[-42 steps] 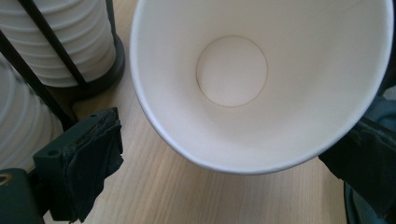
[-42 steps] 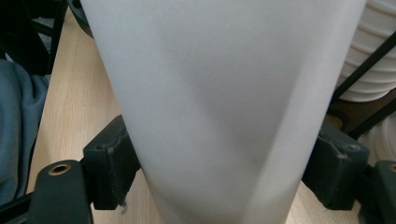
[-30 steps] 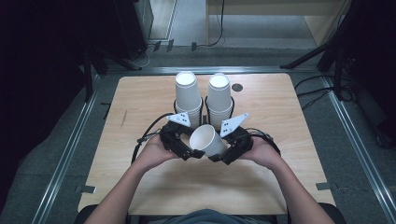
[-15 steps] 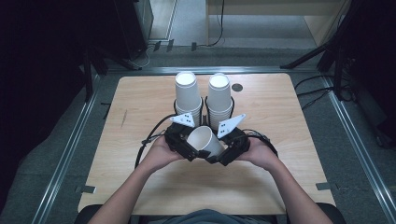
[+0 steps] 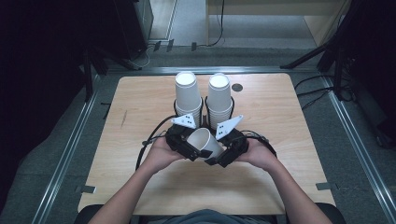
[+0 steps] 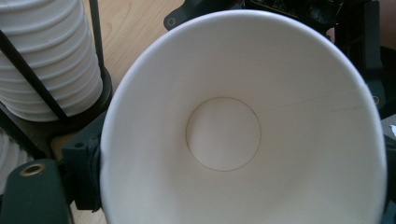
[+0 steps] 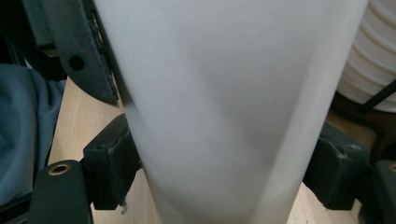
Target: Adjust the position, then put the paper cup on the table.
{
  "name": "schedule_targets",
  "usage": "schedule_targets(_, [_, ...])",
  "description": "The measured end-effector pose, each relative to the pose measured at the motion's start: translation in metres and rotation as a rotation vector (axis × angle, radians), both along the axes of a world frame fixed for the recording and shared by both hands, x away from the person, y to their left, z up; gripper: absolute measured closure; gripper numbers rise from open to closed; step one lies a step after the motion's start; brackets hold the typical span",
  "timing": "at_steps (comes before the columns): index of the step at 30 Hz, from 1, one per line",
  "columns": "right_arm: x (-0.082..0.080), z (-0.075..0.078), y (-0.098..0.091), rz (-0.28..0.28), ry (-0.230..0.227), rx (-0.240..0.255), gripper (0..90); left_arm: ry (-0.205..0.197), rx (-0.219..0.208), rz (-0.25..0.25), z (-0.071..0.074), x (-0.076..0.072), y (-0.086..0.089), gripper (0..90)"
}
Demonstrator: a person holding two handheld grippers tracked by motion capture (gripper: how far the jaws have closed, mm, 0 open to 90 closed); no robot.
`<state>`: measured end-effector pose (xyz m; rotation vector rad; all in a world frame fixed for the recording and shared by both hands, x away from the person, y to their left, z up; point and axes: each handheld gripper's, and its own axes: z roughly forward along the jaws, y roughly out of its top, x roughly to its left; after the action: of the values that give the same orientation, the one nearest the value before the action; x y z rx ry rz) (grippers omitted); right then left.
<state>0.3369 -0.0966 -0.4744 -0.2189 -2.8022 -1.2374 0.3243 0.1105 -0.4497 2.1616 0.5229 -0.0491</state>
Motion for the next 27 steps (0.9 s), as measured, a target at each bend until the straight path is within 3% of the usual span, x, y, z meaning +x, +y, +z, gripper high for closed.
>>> schedule_targets(9, [-0.001, 0.000, 0.000, -0.022, 0.023, -0.006, 15.9, -0.002, 0.026, 0.011, 0.001, 0.001, 0.003, 12.8])
schedule_targets(15, [-0.001, 0.000, -0.003, -0.028, 0.011, -0.028, 15.8, -0.008, 0.032, 0.019, 0.003, 0.002, 0.008, 12.8])
schedule_targets(27, [-0.002, 0.003, -0.026, -0.064, 0.010, -0.063, 15.7, -0.016, 0.071, 0.051, 0.004, 0.007, 0.020, 12.7])
